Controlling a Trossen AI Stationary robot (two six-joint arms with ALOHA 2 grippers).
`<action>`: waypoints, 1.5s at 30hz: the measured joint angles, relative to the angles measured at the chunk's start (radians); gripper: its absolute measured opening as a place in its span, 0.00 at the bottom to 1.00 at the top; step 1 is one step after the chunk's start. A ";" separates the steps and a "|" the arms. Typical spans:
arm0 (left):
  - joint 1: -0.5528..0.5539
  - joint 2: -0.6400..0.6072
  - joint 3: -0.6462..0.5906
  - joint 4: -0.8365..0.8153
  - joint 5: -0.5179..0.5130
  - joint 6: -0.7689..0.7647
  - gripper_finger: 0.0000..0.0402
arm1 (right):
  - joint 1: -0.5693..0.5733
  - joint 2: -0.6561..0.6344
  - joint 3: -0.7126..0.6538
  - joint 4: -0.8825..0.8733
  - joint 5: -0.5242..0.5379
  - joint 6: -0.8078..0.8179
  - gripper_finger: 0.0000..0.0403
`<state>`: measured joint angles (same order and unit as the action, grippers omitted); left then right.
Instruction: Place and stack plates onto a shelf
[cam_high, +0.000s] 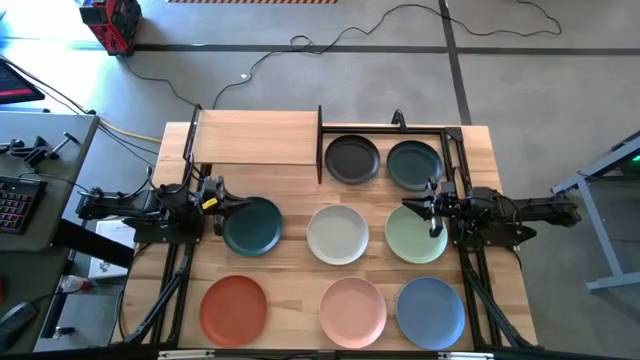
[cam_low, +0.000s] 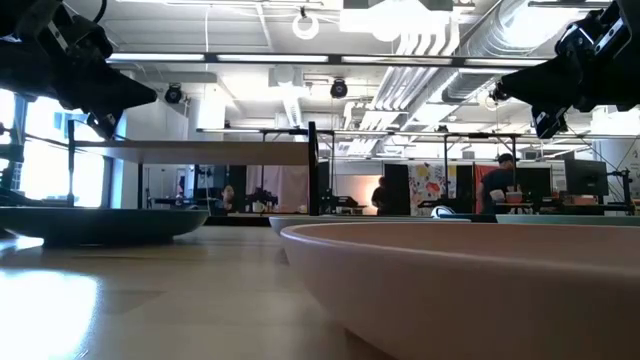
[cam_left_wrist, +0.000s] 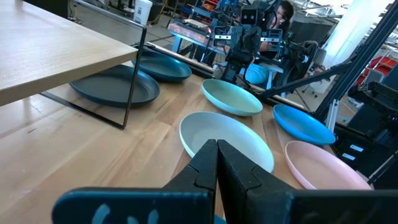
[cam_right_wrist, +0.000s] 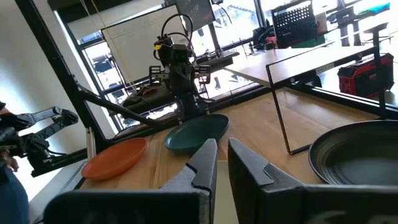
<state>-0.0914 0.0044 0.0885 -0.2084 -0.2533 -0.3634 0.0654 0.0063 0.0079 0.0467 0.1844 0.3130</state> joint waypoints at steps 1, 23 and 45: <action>0.000 0.000 0.000 0.000 0.000 0.000 0.00 | 0.000 0.000 0.000 0.000 0.000 0.000 0.06; 0.000 0.000 0.000 0.081 -0.033 -0.220 0.00 | 0.000 0.000 0.000 0.000 0.000 0.000 0.06; 0.000 0.000 0.000 0.154 -0.058 -0.394 0.00 | 0.000 0.000 0.000 0.002 0.004 0.000 0.06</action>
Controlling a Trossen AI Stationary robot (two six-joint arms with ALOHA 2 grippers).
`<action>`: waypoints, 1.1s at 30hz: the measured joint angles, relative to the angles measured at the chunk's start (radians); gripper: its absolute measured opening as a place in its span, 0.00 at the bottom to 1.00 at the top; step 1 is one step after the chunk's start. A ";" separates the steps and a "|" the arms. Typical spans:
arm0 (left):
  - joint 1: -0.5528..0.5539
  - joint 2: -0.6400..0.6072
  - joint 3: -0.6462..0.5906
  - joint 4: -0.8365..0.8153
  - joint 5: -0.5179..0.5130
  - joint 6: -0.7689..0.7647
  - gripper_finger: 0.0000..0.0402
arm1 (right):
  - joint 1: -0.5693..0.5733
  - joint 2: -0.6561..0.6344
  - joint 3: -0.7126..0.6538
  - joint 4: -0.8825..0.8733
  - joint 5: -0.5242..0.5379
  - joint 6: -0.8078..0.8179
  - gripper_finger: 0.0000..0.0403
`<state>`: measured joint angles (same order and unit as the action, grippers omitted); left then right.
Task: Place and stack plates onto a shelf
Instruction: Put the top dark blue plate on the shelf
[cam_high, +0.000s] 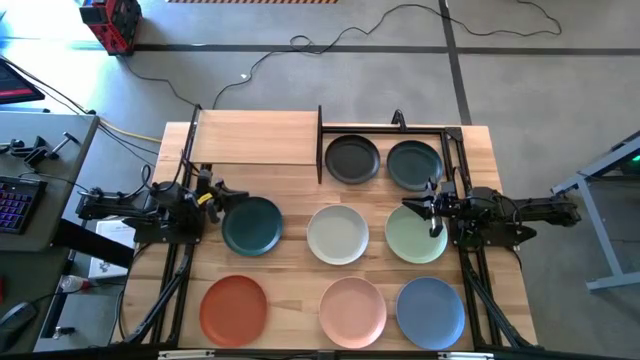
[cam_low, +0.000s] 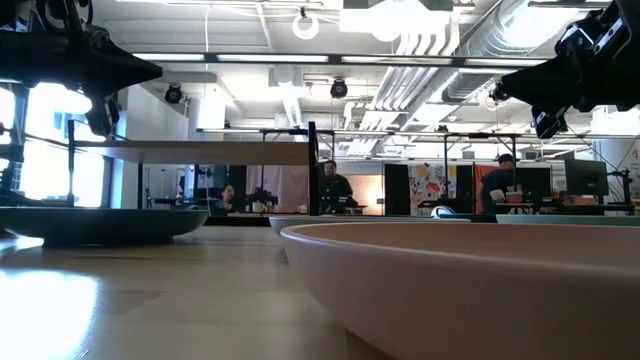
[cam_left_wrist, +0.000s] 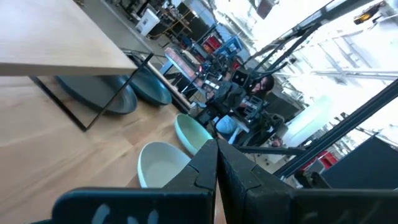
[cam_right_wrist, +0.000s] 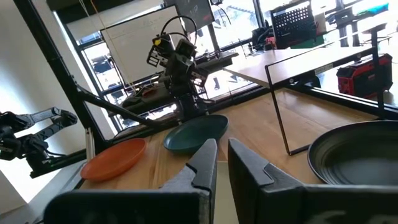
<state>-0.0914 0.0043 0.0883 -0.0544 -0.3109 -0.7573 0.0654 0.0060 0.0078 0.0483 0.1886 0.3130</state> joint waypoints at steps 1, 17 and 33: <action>0.000 0.000 0.000 0.000 -0.002 0.001 0.00 | 0.000 0.000 0.000 0.000 0.000 0.000 0.06; 0.000 0.000 0.000 0.000 -0.152 0.060 0.00 | 0.000 0.000 0.000 0.008 0.066 0.021 0.06; 0.000 0.000 0.000 0.039 -0.335 0.021 0.00 | 0.000 0.000 0.000 0.168 0.151 0.019 0.06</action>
<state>-0.0910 0.0044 0.0883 -0.0150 -0.6461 -0.7359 0.0654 0.0063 0.0082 0.2159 0.3394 0.3323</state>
